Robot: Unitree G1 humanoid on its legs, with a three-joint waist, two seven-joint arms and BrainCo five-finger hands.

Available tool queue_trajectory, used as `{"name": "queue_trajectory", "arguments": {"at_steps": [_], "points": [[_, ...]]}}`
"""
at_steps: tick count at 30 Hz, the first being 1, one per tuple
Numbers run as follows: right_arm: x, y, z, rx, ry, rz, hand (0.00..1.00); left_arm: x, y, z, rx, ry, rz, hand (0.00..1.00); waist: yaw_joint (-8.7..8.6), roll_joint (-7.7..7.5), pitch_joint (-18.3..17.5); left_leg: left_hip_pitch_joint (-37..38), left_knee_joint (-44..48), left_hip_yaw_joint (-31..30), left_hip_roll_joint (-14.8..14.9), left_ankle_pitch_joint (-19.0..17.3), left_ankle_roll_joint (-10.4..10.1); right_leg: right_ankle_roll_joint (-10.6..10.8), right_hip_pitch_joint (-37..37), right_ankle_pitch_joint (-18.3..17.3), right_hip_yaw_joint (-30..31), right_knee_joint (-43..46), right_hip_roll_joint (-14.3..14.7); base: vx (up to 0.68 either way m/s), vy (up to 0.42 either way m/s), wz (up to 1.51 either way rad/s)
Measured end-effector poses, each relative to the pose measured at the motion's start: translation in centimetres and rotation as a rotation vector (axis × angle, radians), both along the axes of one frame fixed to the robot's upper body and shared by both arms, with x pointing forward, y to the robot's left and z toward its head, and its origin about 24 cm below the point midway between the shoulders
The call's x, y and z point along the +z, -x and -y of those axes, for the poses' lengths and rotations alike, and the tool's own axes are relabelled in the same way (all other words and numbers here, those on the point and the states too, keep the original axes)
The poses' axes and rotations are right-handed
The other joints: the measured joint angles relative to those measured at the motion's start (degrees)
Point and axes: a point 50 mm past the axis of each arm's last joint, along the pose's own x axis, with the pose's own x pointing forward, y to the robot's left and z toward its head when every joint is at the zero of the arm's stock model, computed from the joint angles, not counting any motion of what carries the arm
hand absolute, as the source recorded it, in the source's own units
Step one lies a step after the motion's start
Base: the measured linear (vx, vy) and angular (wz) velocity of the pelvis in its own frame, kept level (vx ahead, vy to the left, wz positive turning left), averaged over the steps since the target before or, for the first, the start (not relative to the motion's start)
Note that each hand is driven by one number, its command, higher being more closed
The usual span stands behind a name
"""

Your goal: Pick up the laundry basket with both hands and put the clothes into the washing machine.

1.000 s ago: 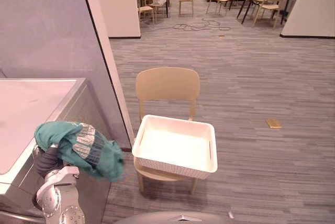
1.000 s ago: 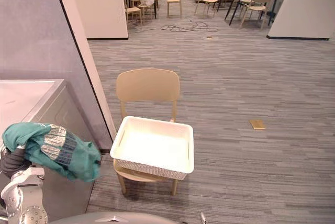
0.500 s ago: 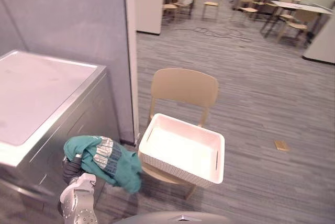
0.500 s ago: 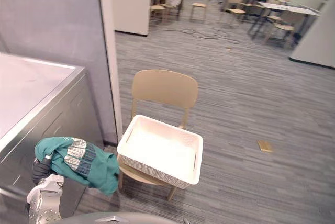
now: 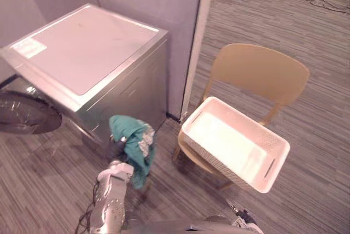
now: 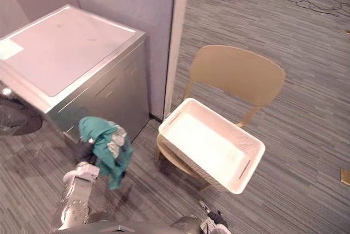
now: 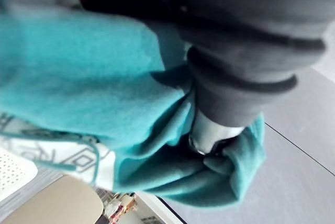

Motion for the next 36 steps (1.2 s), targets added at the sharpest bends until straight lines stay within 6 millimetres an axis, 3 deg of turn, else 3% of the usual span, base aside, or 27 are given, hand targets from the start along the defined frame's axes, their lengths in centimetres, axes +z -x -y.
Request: {"name": "queue_trajectory", "arguments": {"at_steps": [1, 2, 4, 5, 8, 9, 11, 12, 13, 14, 15, 16, 17, 19, 20, 21, 22, 24, 27, 29, 30, 31, 33, 34, 36], "points": [[-0.5, 0.7, -1.0, -0.031, -0.037, -0.023, 0.0, -0.5, -0.3, -0.4, 0.003, -0.024, -0.019, 1.0, -0.42, -1.39, -0.5, -1.8, -0.5, -0.4, -1.7, 0.1, -0.1, -0.5, -0.6, 1.2, 0.5, -2.5, 0.1, 0.01, 0.32, 0.54], [-1.0, 1.7, -2.0, -0.045, -0.081, -0.066, 0.0, -1.1, -0.4, -0.7, 0.0, -0.049, -0.045, 1.0, -0.77, -2.71, -1.3, -3.0, -0.9, -1.1, -2.2, -0.1, -2.7, -0.8, 0.5, 2.5, 0.3, -5.9, 1.9, 0.01, 0.195, 0.49], [-1.3, 2.7, -2.2, -0.087, -0.106, -0.098, 0.0, -1.7, -0.3, -0.8, -0.012, -0.071, -0.072, 1.0, -0.45, -2.99, -1.4, -3.4, -0.8, -1.3, -2.3, -2.9, -7.1, 0.2, 1.3, 6.1, 0.4, -7.5, 1.9, 0.0, 0.252, 0.34], [-1.4, 3.2, -2.4, -0.093, -0.112, -0.114, 0.0, -1.9, -0.2, -1.0, -0.025, -0.093, -0.085, 1.0, 0.07, -3.74, -1.5, -3.8, 0.1, -1.2, -3.6, -3.3, -6.3, 0.0, 1.3, 7.6, 0.5, -7.5, 0.5, -0.03, 0.322, 0.19], [-1.4, 4.0, -1.9, -0.109, -0.104, -0.13, 0.0, -2.0, -0.1, -1.0, -0.037, -0.121, -0.091, 1.0, 1.19, -3.5, -1.8, -3.7, 0.7, -0.5, -6.3, -5.2, -4.6, -0.7, 1.9, 11.0, 1.3, -7.3, -2.4, -0.08, 0.239, 0.14], [-1.3, 4.1, -1.6, -0.136, -0.107, -0.129, 0.0, -2.1, 0.0, -1.2, -0.04, -0.136, -0.095, 1.0, 1.29, -2.84, -2.1, -3.6, -0.1, -0.5, -7.8, -5.8, -4.0, -2.1, 1.8, 13.7, 2.1, -7.3, -3.9, -0.11, 0.246, 0.31], [-1.3, 4.3, -1.4, -0.148, -0.106, -0.124, 0.0, -2.4, 0.4, -1.2, -0.044, -0.154, -0.108, 1.0, 1.09, -1.97, -2.9, -2.9, -4.1, -0.3, -10.2, -4.0, -2.4, -8.0, 0.7, 19.5, 2.8, -6.3, -6.0, -0.05, 0.259, 0.48], [-1.1, 4.3, -0.9, -0.159, -0.096, -0.111, 0.0, -2.5, 0.6, -0.8, -0.062, -0.175, -0.115, 1.0, 1.09, -1.45, -2.9, -1.2, -7.7, -0.3, -11.7, -2.2, -1.3, -12.0, -0.2, 24.6, 6.6, -4.9, -6.8, 0.05, 0.268, 0.46], [-1.0, 4.2, -0.7, -0.157, -0.084, -0.098, 0.0, -2.7, 0.9, -0.7, -0.068, -0.194, -0.123, 1.0, 1.18, -0.93, -3.0, 1.3, -10.6, -1.3, -12.1, -0.2, -0.1, -11.9, -2.5, 23.4, 13.7, -0.7, -6.0, 0.09, 0.231, 0.36], [-0.9, 4.0, -0.9, -0.157, -0.088, -0.088, 0.0, -2.8, 1.0, -0.9, -0.063, -0.207, -0.132, 1.0, 1.17, -0.3, -2.6, 2.1, -11.7, -1.9, -12.0, 0.4, 0.3, -10.6, -3.4, 18.1, 17.0, 1.8, -4.3, 0.14, 0.156, 0.35], [-0.9, 3.5, -1.6, -0.142, -0.098, -0.068, 0.0, -2.9, 1.1, -1.1, -0.056, -0.214, -0.14, 1.0, 0.48, -0.85, -2.6, 3.2, -13.4, -3.2, -11.7, 1.4, 0.7, -6.5, -4.8, 5.3, 23.0, 7.2, 1.0, 0.11, 0.059, 0.45], [-0.9, 3.0, -2.4, -0.124, -0.113, -0.049, 0.0, -2.8, 0.9, -0.7, -0.067, -0.218, -0.136, 1.0, -0.14, -2.08, -2.6, 4.1, -15.3, -4.2, -11.8, 2.3, 0.9, -6.4, -6.7, -4.5, 27.4, 11.7, 6.8, 0.08, 0.029, 0.59], [-0.9, 2.7, -3.0, -0.132, -0.129, -0.028, 0.0, -3.1, 1.0, -0.2, -0.085, -0.22, -0.144, 1.0, -0.77, -2.82, -2.6, 4.5, -16.4, -4.9, -12.0, 2.7, 1.0, -5.7, -8.2, -9.4, 28.9, 13.3, 12.2, 0.03, -0.03, 0.46], [-0.8, 2.0, -3.2, -0.113, -0.126, -0.006, 0.0, -3.7, 1.0, 1.2, -0.123, -0.211, -0.168, 1.0, -1.11, -3.19, -2.6, 4.2, -16.7, -5.0, -12.8, 2.6, 0.7, -4.9, -8.7, -12.0, 28.8, 8.1, 18.4, -0.01, -0.078, 0.35], [-0.8, 2.0, -3.3, -0.104, -0.126, -0.005, 0.0, -3.8, 1.1, 1.5, -0.13, -0.202, -0.171, 1.0, -1.25, -3.94, -2.8, 4.1, -16.7, -5.2, -13.8, 2.4, 0.4, -4.6, -7.8, -11.8, 29.1, 3.6, 19.4, 0.01, -0.101, 0.61], [-0.9, 2.2, -3.3, -0.099, -0.127, -0.01, 0.0, -4.1, 1.0, 2.6, -0.147, -0.175, -0.186, 1.0, -1.94, -4.02, -3.0, 3.8, -16.8, -6.5, -14.5, 2.5, 0.0, -6.8, -6.4, -11.1, 28.2, 1.0, 19.7, 0.14, -0.079, 0.88], [-0.8, 3.4, -2.6, -0.1, -0.105, -0.033, 0.0, -3.9, 1.2, 4.2, -0.207, -0.168, -0.18, 1.0, -2.1, -2.2, -4.4, 3.2, -18.7, -6.1, -13.7, 3.5, 0.1, -6.2, -5.9, -10.2, 26.4, -0.8, 20.3, 0.19, -0.095, 0.91], [-0.7, 3.2, -2.2, -0.098, -0.089, -0.026, 0.0, -3.8, 1.0, 4.6, -0.231, -0.171, -0.168, 1.0, -2.57, -1.4, -4.1, 3.2, -18.2, -6.2, -12.9, 5.3, -0.7, -6.4, -4.9, -10.0, 25.7, 0.2, 20.7, 0.19, -0.064, 0.77], [-0.7, 3.1, -2.6, -0.078, -0.097, -0.025, 0.0, -3.7, 1.0, 4.6, -0.23, -0.17, -0.165, 1.0, -2.13, -1.68, -4.4, 5.8, -16.6, -5.6, -11.7, 5.3, -1.1, -6.3, 0.3, -10.0, 26.0, -1.1, 21.6, 0.14, -0.039, 0.62], [-0.6, 1.8, -3.0, -0.008, -0.088, -0.015, 0.0, -3.3, 1.1, 4.7, -0.232, -0.164, -0.149, 1.0, -0.39, -2.69, -4.2, 0.0, -2.4, -3.7, -10.6, 0.9, -1.3, -6.4, 2.1, -11.9, 27.6, -3.3, 21.4, 0.03, -0.017, 0.2], [-0.5, 1.5, -2.9, 0.004, -0.083, -0.01, 0.0, -3.2, 1.1, 4.8, -0.233, -0.158, -0.144, 1.0, -0.29, -2.5, -3.6, -2.8, 3.8, -3.7, -9.8, -0.5, -1.3, -7.0, 2.8, -12.8, 27.8, -4.1, 21.5, -0.06, 0.015, 0.17], [-0.4, 1.0, -2.3, 0.022, -0.064, -0.009, 0.0, -3.2, 1.3, 4.8, -0.236, -0.156, -0.146, 1.0, -0.14, -1.83, -2.4, -7.1, 15.4, -3.4, -6.9, -1.1, -1.3, -6.9, 4.0, -13.4, 27.3, -3.6, 21.8, -0.06, 0.052, 0.04], [-0.3, 0.7, -2.1, 0.05, -0.049, -0.004, 0.0, -3.6, 2.0, 4.6, -0.227, -0.15, -0.167, 1.0, 0.71, -0.83, -2.6, -9.8, 23.2, -1.2, -3.3, -2.2, 1.0, -6.3, 5.7, -13.8, 28.5, -3.5, 21.7, 0.01, 0.137, -0.29], [-0.3, 0.5, -2.0, 0.051, -0.049, -0.002, 0.0, -3.6, 2.1, 4.4, -0.223, -0.152, -0.17, 1.0, 0.75, -0.8, -2.6, -10.0, 21.8, -0.7, -1.9, -3.2, 2.5, -6.0, 6.1, -14.5, 29.7, -3.5, 21.0, 0.08, 0.169, -0.41], [-0.4, 0.1, -2.3, 0.058, -0.059, -0.005, 0.0, -3.6, 2.0, 4.2, -0.213, -0.154, -0.171, 1.0, 0.45, -1.53, -2.9, -11.1, 15.6, -2.0, -1.6, -3.7, 3.5, -4.9, 4.4, -15.0, 31.6, -2.9, 18.9, 0.12, 0.232, -0.38]]}}
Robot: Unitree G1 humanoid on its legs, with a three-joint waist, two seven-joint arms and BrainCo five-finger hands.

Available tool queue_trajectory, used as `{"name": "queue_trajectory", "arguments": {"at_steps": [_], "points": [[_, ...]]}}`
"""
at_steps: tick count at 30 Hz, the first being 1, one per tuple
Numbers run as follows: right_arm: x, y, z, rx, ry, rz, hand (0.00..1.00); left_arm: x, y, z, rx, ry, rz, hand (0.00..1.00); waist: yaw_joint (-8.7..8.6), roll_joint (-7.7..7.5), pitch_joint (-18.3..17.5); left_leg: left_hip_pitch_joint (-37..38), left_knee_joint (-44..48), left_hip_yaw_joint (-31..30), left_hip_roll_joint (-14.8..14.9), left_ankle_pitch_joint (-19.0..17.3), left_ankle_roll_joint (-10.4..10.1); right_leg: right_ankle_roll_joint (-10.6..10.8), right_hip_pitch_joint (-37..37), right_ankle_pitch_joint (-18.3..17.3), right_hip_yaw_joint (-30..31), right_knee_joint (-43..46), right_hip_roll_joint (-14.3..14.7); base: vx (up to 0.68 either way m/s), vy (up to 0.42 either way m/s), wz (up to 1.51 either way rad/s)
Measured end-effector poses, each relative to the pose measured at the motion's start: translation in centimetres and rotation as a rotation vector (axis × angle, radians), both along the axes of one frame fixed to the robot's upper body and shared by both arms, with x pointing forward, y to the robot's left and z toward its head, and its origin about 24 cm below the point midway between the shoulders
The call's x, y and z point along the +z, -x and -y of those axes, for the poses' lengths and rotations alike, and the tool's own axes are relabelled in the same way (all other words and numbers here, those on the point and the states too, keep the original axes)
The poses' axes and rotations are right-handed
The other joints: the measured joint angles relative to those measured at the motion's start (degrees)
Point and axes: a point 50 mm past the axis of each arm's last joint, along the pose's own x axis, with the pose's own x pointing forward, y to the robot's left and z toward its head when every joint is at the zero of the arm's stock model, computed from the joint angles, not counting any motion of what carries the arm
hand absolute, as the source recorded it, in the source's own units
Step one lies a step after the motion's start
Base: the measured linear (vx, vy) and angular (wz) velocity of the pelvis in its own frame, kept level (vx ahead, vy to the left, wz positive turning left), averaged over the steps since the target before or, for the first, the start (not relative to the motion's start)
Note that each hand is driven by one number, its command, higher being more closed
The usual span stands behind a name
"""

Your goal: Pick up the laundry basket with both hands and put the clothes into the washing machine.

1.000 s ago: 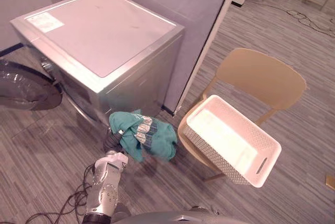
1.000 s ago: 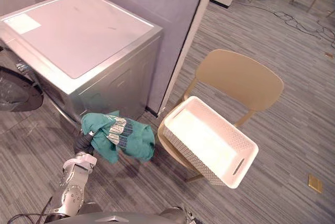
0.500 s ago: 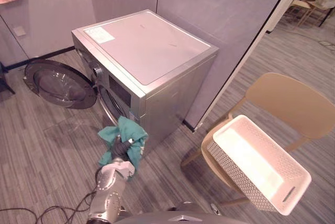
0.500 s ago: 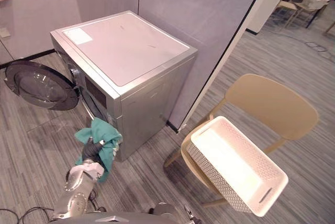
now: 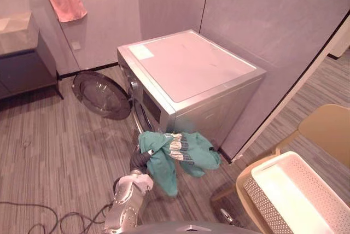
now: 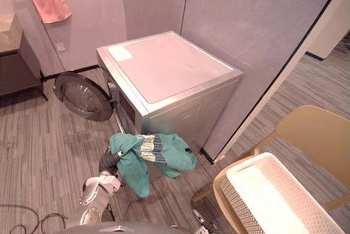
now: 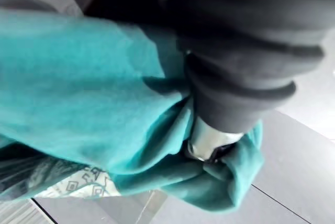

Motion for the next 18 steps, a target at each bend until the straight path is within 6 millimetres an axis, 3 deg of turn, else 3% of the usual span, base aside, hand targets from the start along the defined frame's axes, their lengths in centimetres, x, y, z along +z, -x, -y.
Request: {"name": "queue_trajectory", "arguments": {"at_steps": [2, 4, 6, 7, 8, 9, 10, 11, 12, 13, 14, 15, 16, 17, 18], "points": [[-0.2, 0.0, -0.4, 0.019, -0.013, -0.018, 0.0, 0.0, -0.1, -0.3, 0.017, 0.001, -0.002, 1.0, -0.67, -1.31, 0.1, -1.5, -6.8, -3.3, -0.4, 0.6, -0.7, 1.3, -1.9, -0.8, 1.8, 1.7, -3.4, 0.24, 0.391, -0.23], [-0.5, 1.0, -0.2, 0.031, -0.007, -0.065, 0.0, -0.1, -0.1, -0.5, 0.051, 0.023, -0.02, 1.0, -1.72, -2.31, 0.4, -2.7, -15.3, -9.4, -0.4, 2.7, -3.4, 5.5, -1.3, -2.5, 2.8, 2.9, -7.9, 0.29, 0.419, 0.01], [-0.7, 1.9, 0.1, 0.027, -0.005, -0.103, 0.0, -0.2, -0.1, -0.7, 0.072, 0.041, -0.034, 1.0, -1.59, -2.04, 0.2, -2.5, -19.2, -11.2, -0.4, 4.2, -4.7, 8.9, 0.3, -3.3, 3.2, 2.5, -10.2, 0.34, 0.492, -0.12], [-0.8, 2.9, 0.7, 0.013, 0.009, -0.142, 0.0, -0.6, 0.0, -0.5, 0.075, 0.039, -0.054, 1.0, -1.44, -0.86, -0.8, -2.2, -20.1, -10.9, -0.7, 4.8, -4.4, 11.3, 2.3, -3.2, 3.2, 0.8, -11.8, 0.59, 0.779, -0.22], [-1.1, 4.0, 0.1, -0.028, -0.011, -0.188, 0.0, -1.3, 0.1, -1.4, 0.083, 0.005, -0.084, 1.0, -1.68, -3.07, -2.1, -3.3, -15.1, -10.3, -4.0, 6.3, -6.6, 12.7, 4.5, -1.5, 4.6, -1.2, -15.7, 0.61, 0.789, -0.02], [-1.4, 4.4, -0.9, -0.054, -0.045, -0.207, 0.0, -2.0, 0.3, -2.2, 0.099, -0.028, -0.114, 1.0, -2.97, -4.07, -3.6, -4.7, -12.5, -10.0, -6.7, 4.2, -5.6, 11.6, 4.3, 2.8, 5.6, -1.9, -17.8, 0.65, 0.782, 0.11], [-1.4, 4.4, -1.1, -0.102, -0.049, -0.199, 0.0, -2.1, 0.1, -2.5, 0.098, -0.041, -0.117, 1.0, -3.73, -4.81, -4.5, -5.3, -10.1, -9.3, -7.5, 2.4, -5.1, 9.4, 3.5, 8.2, 6.9, -1.4, -18.5, 0.5, 0.629, -0.05], [-1.3, 4.2, -0.7, -0.15, -0.048, -0.185, 0.0, -1.9, -0.1, -2.6, 0.093, -0.048, -0.104, 1.0, -2.97, -3.4, -4.1, -4.7, -9.0, -7.1, -7.6, 0.2, -4.4, 5.4, 0.1, 15.2, 9.7, 1.6, -19.1, 0.48, 0.618, -0.38], [-1.2, 3.8, -0.5, -0.175, -0.048, -0.166, 0.0, -1.7, -0.4, -2.6, 0.088, -0.054, -0.093, 1.0, -2.57, -3.38, -4.1, -3.6, -9.5, -5.6, -7.7, -0.4, -3.8, 3.2, -2.0, 19.0, 10.0, 3.6, -19.8, 0.35, 0.46, -0.71], [-1.2, 3.4, -0.4, -0.19, -0.049, -0.152, 0.0, -1.4, -0.7, -2.8, 0.084, -0.066, -0.076, 1.0, -2.3, -3.33, -4.0, -1.3, -11.2, -3.1, -8.2, -1.0, -2.7, -1.0, -4.9, 25.1, 9.2, 6.3, -21.1, 0.38, 0.474, -0.82], [-1.0, 2.4, -0.3, -0.204, -0.047, -0.118, 0.0, -1.0, -1.2, -3.4, 0.092, -0.088, -0.047, 1.0, -2.87, -2.32, -3.5, 3.3, -15.1, 0.2, -8.6, -1.1, -1.9, -3.2, -9.3, 22.4, 6.1, 15.5, -21.8, 0.36, 0.447, -0.79], [-1.0, 2.2, -0.2, -0.201, -0.046, -0.109, 0.0, -0.9, -1.4, -3.6, 0.096, -0.099, -0.038, 1.0, -3.16, -2.14, -3.4, 5.6, -17.3, 1.5, -8.9, -0.9, -1.5, -3.0, -11.0, 19.1, 4.2, 19.4, -21.6, 0.41, 0.503, -0.94], [-0.8, 1.5, -0.2, -0.194, -0.043, -0.088, 0.0, -0.6, -1.5, -4.0, 0.099, -0.124, -0.018, 1.0, -3.36, -1.51, -3.0, 10.6, -22.2, 4.2, -9.9, -0.3, -0.6, -1.6, -13.8, 12.2, 1.2, 24.8, -19.6, 0.25, 0.308, -0.75], [-0.8, 1.3, -0.2, -0.192, -0.043, -0.079, 0.0, -0.5, -1.5, -4.1, 0.096, -0.139, -0.01, 1.0, -3.6, -0.92, -2.9, 12.7, -24.3, 5.6, -10.0, 0.0, -0.2, -1.0, -14.8, 9.6, 0.1, 26.2, -17.8, 0.28, 0.331, -0.98], [-0.7, 1.1, 0.1, -0.195, -0.038, -0.068, 0.0, -0.4, -1.7, -4.1, 0.09, -0.163, 0.001, 1.0, -4.05, 0.18, -2.7, 15.9, -27.4, 8.2, -10.4, 0.2, 0.2, -0.3, -16.8, 5.0, -2.1, 27.1, -13.3, 0.25, 0.258, -0.97]]}}
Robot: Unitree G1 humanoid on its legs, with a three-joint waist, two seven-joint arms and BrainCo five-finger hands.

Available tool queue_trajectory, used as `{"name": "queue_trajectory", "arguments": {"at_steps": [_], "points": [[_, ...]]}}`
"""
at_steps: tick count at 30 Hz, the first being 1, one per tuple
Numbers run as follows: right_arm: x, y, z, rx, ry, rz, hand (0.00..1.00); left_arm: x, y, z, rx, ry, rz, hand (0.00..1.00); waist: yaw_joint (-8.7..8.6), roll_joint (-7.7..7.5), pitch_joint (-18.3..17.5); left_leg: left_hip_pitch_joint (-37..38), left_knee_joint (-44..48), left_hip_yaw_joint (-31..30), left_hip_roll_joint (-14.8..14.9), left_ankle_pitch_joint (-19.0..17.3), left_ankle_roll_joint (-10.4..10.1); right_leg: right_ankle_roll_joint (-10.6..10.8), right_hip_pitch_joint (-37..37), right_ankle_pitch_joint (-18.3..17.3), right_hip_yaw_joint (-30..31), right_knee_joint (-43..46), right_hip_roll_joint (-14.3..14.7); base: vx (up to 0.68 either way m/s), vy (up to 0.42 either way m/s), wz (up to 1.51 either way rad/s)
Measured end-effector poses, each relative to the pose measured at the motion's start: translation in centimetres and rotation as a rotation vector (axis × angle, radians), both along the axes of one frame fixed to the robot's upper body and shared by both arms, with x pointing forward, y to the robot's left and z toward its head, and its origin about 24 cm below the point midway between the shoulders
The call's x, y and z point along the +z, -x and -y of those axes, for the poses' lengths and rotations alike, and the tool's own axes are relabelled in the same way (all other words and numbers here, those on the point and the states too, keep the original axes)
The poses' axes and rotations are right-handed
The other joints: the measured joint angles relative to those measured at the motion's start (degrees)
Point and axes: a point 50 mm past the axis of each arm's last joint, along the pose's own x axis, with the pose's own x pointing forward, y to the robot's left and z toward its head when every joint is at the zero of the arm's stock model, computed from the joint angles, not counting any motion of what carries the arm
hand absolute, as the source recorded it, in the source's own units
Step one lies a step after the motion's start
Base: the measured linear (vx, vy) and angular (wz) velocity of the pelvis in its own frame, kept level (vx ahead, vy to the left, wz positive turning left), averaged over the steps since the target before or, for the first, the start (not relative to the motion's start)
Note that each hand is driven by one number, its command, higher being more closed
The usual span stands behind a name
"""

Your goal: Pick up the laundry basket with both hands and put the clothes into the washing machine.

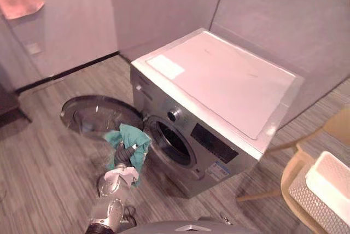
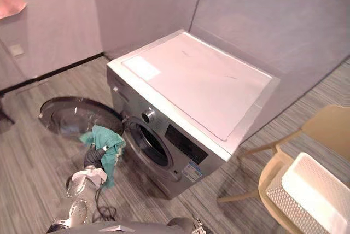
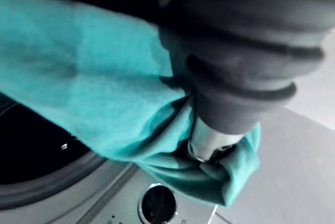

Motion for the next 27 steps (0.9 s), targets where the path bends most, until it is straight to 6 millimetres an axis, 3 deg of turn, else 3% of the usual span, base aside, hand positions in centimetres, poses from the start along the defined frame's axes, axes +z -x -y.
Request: {"name": "queue_trajectory", "arguments": {"at_steps": [1, 2, 3, 4, 5, 6, 7, 9, 10, 11, 13, 15, 18, 19, 20, 22, 24, 27], "points": [[0.1, -0.2, 0.3, -0.006, 0.013, 0.014, 0.0, 0.2, -0.2, 0.1, -0.013, -0.027, 0.011, 1.0, -0.18, 0.87, 0.5, 2.6, -2.2, 2.3, -0.4, 0.0, 0.0, -0.7, -1.3, -3.4, -4.8, -1.2, 3.9, 0.24, 0.216, -0.95], [0.2, -0.3, 0.4, -0.011, 0.017, 0.024, 0.0, 0.3, -0.4, 0.2, -0.018, -0.036, 0.016, 1.0, -0.48, 1.24, 0.8, 3.6, -3.1, 3.3, -0.5, 0.0, 0.0, -1.0, -1.6, -4.4, -7.2, -3.0, 6.0, 0.28, 0.171, -0.81], [0.3, -0.6, 0.5, -0.035, 0.016, 0.042, 0.0, 0.5, -0.8, 0.4, -0.028, -0.046, 0.029, 1.0, -1.21, 1.54, 0.9, 4.9, -4.6, 5.0, -0.9, 0.0, 0.0, -1.3, -2.2, -4.6, -11.2, -9.1, 10.3, 0.28, 0.113, -0.56], [0.3, -0.5, 0.3, -0.043, 0.011, 0.04, 0.0, 0.8, -1.3, 0.8, -0.043, -0.051, 0.041, 1.0, -1.57, 1.31, 0.8, 5.8, -5.7, 6.3, -1.8, 0.0, 0.0, -3.5, -2.7, -3.2, -13.7, -15.3, 12.8, 0.29, 0.082, -0.42], [0.2, -0.3, 0.2, -0.045, 0.008, 0.036, 0.0, 0.8, -1.5, 1.2, -0.05, -0.044, 0.041, 1.0, -1.82, 0.98, 0.8, 6.1, -5.8, 6.7, -2.5, -0.1, -0.1, -4.4, -2.7, -1.8, -13.7, -18.5, 13.4, 0.21, 0.017, -0.17], [0.2, 0.3, 0.0, -0.057, 0.007, 0.037, 0.0, 0.8, -1.7, 2.1, -0.063, -0.02, 0.036, 1.0, -2.21, -0.29, 0.5, 7.4, -5.2, 7.5, -3.8, -1.2, -1.6, -7.7, -1.6, 4.5, -13.2, -22.8, 13.3, 0.27, -0.015, -0.24], [0.5, 0.1, 0.4, -0.062, 0.024, 0.06, 0.0, 0.5, -1.4, 3.1, -0.061, 0.02, 0.018, 1.0, -2.29, 1.4, 1.4, 9.1, -2.9, 8.6, -2.7, -2.2, -2.8, -7.1, 0.8, 4.2, -12.7, -23.5, 14.5, 0.26, -0.031, -0.38], [0.7, 0.1, 0.7, -0.068, 0.034, 0.071, 0.0, 0.1, -0.8, 3.3, -0.018, 0.042, -0.014, 1.0, -1.67, 1.43, 1.9, 8.3, 7.9, 10.3, 0.4, -3.5, -4.6, -6.2, 4.0, 3.1, -10.8, -24.8, 15.3, 0.25, -0.092, -0.55], [0.8, -0.1, 0.6, -0.046, 0.038, 0.084, 0.0, -0.6, 0.4, 2.9, -0.002, 0.044, -0.051, 1.0, 0.41, 0.98, 3.1, 4.2, 27.0, 8.9, 6.2, -3.7, -4.3, -5.7, 8.4, 2.4, -8.4, -26.4, 17.2, 0.19, -0.132, -0.76], [0.9, -0.2, 0.8, -0.019, 0.047, 0.082, 0.0, -0.8, 1.1, 2.9, 0.01, 0.056, -0.065, 1.0, 2.19, 1.43, 3.1, 0.5, 37.8, 5.4, 8.9, -2.7, -2.4, -5.7, 9.9, 1.7, -6.7, -26.6, 18.3, 0.13, -0.091, -0.88], [1.1, -1.7, 0.7, 0.058, 0.06, 0.106, 0.0, -0.8, 2.3, 2.5, 0.037, 0.064, -0.074, 1.0, 3.77, 1.83, 3.0, -5.6, 47.6, -3.4, 9.7, -2.3, -1.6, -5.3, 11.2, 0.8, -3.3, -26.7, 19.6, 0.11, -0.003, -1.07], [1.4, -2.8, 0.6, 0.063, 0.06, 0.133, 0.0, -1.1, 3.1, 1.8, 0.055, 0.063, -0.09, 1.0, 4.75, 1.59, 2.9, -9.1, 43.9, -8.0, 9.8, -2.6, -1.2, -4.5, 11.5, 1.2, -0.8, -28.1, 20.2, 0.12, 0.026, -0.81], [1.3, -3.2, 0.6, 0.072, 0.054, 0.129, 0.0, -1.3, 4.3, 1.2, 0.056, 0.052, -0.104, 1.0, 5.45, 1.64, 2.8, -8.3, 25.7, -16.0, 8.8, -3.0, -1.1, -3.6, 11.5, 2.7, 4.0, -29.6, 20.2, 0.12, 0.075, -0.72], [1.2, -3.3, 0.7, 0.099, 0.06, 0.115, 0.0, -1.4, 5.0, 1.1, 0.059, 0.055, -0.113, 1.0, 5.72, 2.02, 2.6, -6.5, 18.5, -23.5, 6.8, -2.7, -2.0, -2.7, 11.0, 3.1, 6.5, -29.9, 20.3, 0.08, 0.162, -1.08], [1.1, -3.5, 1.0, 0.123, 0.066, 0.098, 0.0, -1.6, 5.4, 0.9, 0.058, 0.057, -0.12, 1.0, 5.88, 2.91, 2.4, -4.4, 12.9, -28.4, 6.0, -1.6, -4.9, -1.8, 10.4, 3.7, 8.8, -30.2, 20.7, 0.06, 0.187, -1.06], [1.0, -3.1, 1.5, 0.159, 0.085, 0.066, 0.0, -2.0, 5.7, 0.8, 0.037, 0.051, -0.135, 1.0, 5.19, 4.44, 1.5, -2.3, 5.8, -27.6, 6.2, -0.1, -8.3, -0.4, 9.4, 4.5, 10.4, -30.5, 20.8, 0.03, 0.227, -0.62], [0.9, -2.3, 1.7, 0.166, 0.091, 0.038, 0.0, -2.5, 5.6, 1.2, -0.011, 0.038, -0.155, 1.0, 3.42, 5.13, 0.8, 0.4, -0.3, -25.7, 5.1, 0.4, -8.3, 1.3, 9.0, 5.4, 11.4, -31.3, 19.8, 0.02, 0.31, -0.2], [0.5, -1.1, 1.0, 0.145, 0.063, 0.014, 0.0, -2.7, 4.8, 1.6, -0.094, 0.009, -0.157, 1.0, 2.64, 3.49, 0.2, 1.8, -4.5, -20.1, 0.3, 1.3, -7.0, 4.6, 7.6, 8.5, 15.8, -34.8, 15.1, -0.01, 0.38, -0.57]]}}
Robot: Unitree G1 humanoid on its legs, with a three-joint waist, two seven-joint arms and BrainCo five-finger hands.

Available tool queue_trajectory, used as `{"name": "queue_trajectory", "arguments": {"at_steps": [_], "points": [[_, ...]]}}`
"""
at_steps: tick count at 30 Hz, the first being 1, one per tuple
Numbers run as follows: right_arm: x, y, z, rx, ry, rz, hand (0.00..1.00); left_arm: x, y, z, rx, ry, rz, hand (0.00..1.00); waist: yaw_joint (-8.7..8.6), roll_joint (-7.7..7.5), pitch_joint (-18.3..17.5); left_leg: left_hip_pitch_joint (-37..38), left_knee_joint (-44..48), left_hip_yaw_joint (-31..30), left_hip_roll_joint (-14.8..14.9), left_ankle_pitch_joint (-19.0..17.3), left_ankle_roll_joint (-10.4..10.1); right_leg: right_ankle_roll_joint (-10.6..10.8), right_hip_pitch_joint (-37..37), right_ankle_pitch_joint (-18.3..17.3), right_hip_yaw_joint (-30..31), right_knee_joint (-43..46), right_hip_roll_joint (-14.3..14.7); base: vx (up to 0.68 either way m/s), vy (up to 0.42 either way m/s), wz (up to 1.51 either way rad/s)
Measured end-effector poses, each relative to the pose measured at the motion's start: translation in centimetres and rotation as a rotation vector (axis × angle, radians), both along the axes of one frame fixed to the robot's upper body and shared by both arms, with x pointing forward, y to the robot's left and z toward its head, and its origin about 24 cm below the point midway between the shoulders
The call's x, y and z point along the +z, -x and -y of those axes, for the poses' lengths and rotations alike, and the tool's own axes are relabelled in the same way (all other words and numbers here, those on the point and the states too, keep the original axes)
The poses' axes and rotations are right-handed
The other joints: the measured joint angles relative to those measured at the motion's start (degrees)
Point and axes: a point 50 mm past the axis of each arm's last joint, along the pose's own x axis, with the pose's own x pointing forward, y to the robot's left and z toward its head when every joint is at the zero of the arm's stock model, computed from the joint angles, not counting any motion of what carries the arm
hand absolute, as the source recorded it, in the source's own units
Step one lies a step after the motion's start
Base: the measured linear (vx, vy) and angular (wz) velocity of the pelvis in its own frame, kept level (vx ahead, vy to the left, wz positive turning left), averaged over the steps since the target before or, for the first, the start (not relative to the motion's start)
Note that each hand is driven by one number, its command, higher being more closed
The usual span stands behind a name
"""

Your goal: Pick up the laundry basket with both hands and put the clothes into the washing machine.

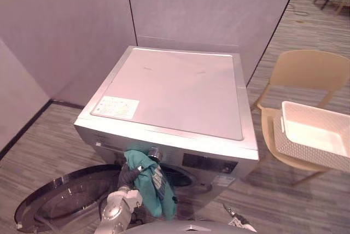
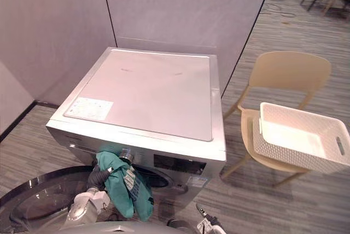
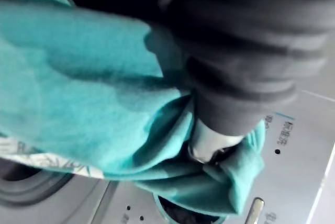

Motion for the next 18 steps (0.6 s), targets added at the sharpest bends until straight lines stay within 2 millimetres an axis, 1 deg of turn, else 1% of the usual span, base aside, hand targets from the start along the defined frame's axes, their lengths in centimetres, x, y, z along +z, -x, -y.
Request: {"name": "queue_trajectory", "arguments": {"at_steps": [1, 2, 3, 4, 5, 6, 7, 8, 9, 10, 11, 12, 13, 14, 16, 18], "points": [[-0.1, 0.5, 0.0, -0.006, -0.005, -0.009, 0.0, 0.1, -0.1, 0.2, -0.011, 0.001, 0.004, 1.0, -0.24, -0.82, -0.3, -0.1, -0.5, 2.2, -1.8, 0.1, 0.2, 0.9, -0.5, 1.9, 2.0, -2.0, -1.5, -0.03, 0.304, -0.74], [-0.2, 0.8, -0.2, -0.01, -0.012, -0.016, 0.0, 0.1, -0.1, 0.2, -0.015, 0.001, 0.005, 1.0, -0.34, -0.98, -0.3, -0.2, -0.7, 3.2, -2.4, 0.0, 0.3, 1.2, -0.6, 2.8, 2.9, -3.1, -2.2, -0.04, 0.281, -0.79], [-0.3, 1.3, -0.4, -0.023, -0.03, -0.026, 0.0, 0.1, 0.0, 0.2, -0.022, -0.003, 0.005, 1.0, -0.58, -1.66, -0.7, -0.4, -0.7, 5.2, -3.8, -0.2, 0.6, 1.6, -0.9, 4.6, 4.3, -5.4, -3.5, -0.06, 0.243, -0.8], [-0.4, 1.7, -0.4, -0.038, -0.038, -0.033, 0.0, 0.0, 0.0, 0.0, -0.028, -0.01, 0.006, 1.0, -0.65, -2.04, -0.9, -1.1, -0.7, 7.4, -4.8, -0.9, 0.9, 1.6, -1.8, 5.4, 4.4, -6.7, -4.5, -0.06, 0.229, -0.84], [-0.4, 1.7, -0.4, -0.044, -0.04, -0.032, 0.0, 0.0, 0.0, 0.0, -0.03, -0.014, 0.006, 1.0, -0.6, -2.15, -0.9, -1.4, -0.7, 8.4, -5.1, -1.0, 1.0, 1.6, -2.5, 5.5, 4.4, -7.2, -4.9, -0.05, 0.179, -0.87], [-0.4, 1.7, -0.5, -0.055, -0.044, -0.028, 0.0, 0.0, 0.0, -0.2, -0.034, -0.022, 0.006, 1.0, -0.63, -2.38, -1.0, -2.4, -0.7, 10.3, -5.2, -1.2, 1.3, 0.6, -3.7, 4.8, 3.1, -8.5, -5.5, -0.02, 0.132, -0.77], [-0.3, 1.5, -0.4, -0.06, -0.042, -0.022, 0.0, 0.0, 0.0, -0.4, -0.032, -0.027, 0.006, 1.0, -0.69, -1.92, -0.9, -3.7, -0.7, 12.0, -4.4, -0.7, 3.6, -2.7, -4.8, 1.8, -1.4, -8.5, -5.5, -0.01, 0.103, -0.73], [-0.2, 1.2, -0.1, -0.064, -0.036, -0.013, 0.0, 0.0, -0.2, -0.5, -0.028, -0.028, 0.008, 1.0, -0.61, -1.07, -0.5, -4.3, -0.7, 13.1, -3.0, -0.3, 4.3, -4.0, -6.3, 1.8, -6.3, -5.5, -5.3, 0.02, 0.038, -0.49], [-0.2, 1.2, 0.1, -0.07, -0.033, -0.01, 0.0, 0.0, -0.3, -0.5, -0.028, -0.029, 0.007, 1.0, -0.49, -0.75, -0.1, -4.3, -0.6, 13.6, -2.3, -0.2, 4.2, -5.0, -6.7, 1.8, -9.7, -2.2, -5.4, 0.14, -0.012, -0.29], [-0.3, 1.9, 0.0, -0.07, -0.034, -0.025, 0.0, -0.2, -0.2, -0.6, -0.028, -0.033, -0.001, 1.0, -0.27, -1.65, 0.3, -3.6, 0.3, 13.6, -2.8, -0.3, 3.7, -5.6, -5.4, 4.5, -13.8, 1.1, -6.0, 0.19, -0.054, -0.48], [-0.4, 2.0, -0.2, -0.061, -0.036, -0.029, 0.0, -0.4, -0.1, -0.6, -0.021, -0.031, -0.014, 1.0, 1.26, -2.33, 0.6, -3.2, 0.4, 13.8, -3.0, -0.9, 3.4, -4.6, -4.7, 4.4, -14.0, -0.3, -5.5, 0.14, -0.062, -0.44], [-0.3, 1.9, 0.3, -0.046, -0.023, -0.027, 0.0, -0.5, -0.1, -0.6, -0.019, -0.03, -0.017, 1.0, 1.16, -1.75, 0.9, -3.4, 0.4, 13.8, -2.7, -1.1, 3.7, -4.6, -4.5, 4.7, -13.8, -0.9, -5.1, 0.03, -0.062, -0.37], [-0.1, 1.4, 0.4, -0.004, -0.016, -0.015, 0.0, -0.5, -0.1, -0.4, -0.019, -0.024, -0.019, 1.0, 0.66, -1.58, 0.9, -4.1, 0.3, 13.8, -2.6, -1.6, 3.3, -4.1, -4.5, 5.1, -13.9, -2.6, -4.8, -0.01, -0.054, -0.08], [0.0, 0.9, 0.7, 0.031, -0.003, -0.013, 0.0, -0.5, -0.1, -0.4, -0.018, -0.021, -0.02, 1.0, 0.8, -1.35, 0.8, -4.3, 0.4, 13.6, -2.4, -1.6, 3.3, -3.9, -4.1, 6.6, -13.9, -5.7, -4.0, 0.02, -0.059, -0.1], [0.0, 0.4, 0.5, 0.065, -0.005, -0.004, 0.0, -0.4, -0.2, -0.5, -0.017, -0.019, -0.017, 1.0, 1.39, -1.68, 1.0, -4.9, 1.0, 13.3, -2.0, -1.5, 3.1, -3.9, -2.3, 9.2, -13.9, -10.9, -2.9, 0.02, -0.083, -0.13], [0.1, -0.2, 0.2, 0.105, 0.0, 0.007, 0.0, -0.3, -0.4, -0.3, -0.019, -0.012, -0.009, 1.0, 1.4, -1.95, 1.8, -6.4, 3.9, 11.9, -0.8, -1.9, 3.1, -4.0, -2.0, 9.1, -14.6, -10.9, -2.1, 0.0, -0.054, 0.11]]}}
